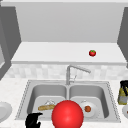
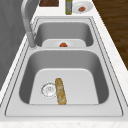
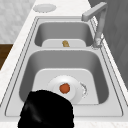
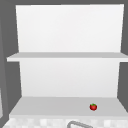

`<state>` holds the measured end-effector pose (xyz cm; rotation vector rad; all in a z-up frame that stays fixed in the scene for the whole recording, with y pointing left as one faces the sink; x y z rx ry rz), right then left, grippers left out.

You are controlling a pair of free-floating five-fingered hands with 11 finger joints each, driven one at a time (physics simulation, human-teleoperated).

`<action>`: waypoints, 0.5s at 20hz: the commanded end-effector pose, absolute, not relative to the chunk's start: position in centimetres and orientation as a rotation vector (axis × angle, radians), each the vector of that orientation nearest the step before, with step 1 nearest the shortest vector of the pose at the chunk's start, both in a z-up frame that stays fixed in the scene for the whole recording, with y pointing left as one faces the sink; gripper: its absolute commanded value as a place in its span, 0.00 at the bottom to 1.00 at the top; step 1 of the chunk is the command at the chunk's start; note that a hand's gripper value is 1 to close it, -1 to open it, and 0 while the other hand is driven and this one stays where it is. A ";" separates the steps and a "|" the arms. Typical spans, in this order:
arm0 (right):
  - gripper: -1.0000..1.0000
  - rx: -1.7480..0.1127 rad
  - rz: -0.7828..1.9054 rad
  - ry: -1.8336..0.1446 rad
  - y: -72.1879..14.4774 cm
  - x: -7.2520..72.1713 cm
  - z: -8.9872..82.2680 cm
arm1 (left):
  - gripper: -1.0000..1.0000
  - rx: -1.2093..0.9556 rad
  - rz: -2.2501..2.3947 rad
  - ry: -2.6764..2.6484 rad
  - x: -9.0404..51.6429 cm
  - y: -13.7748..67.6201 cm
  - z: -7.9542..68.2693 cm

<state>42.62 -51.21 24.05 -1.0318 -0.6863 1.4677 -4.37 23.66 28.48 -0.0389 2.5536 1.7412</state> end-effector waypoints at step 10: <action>1.00 -1.011 1.545 -0.722 -52.5 43.7 26.0 | 0.50 -0.039 1.741 2.554 -4.4 23.7 28.5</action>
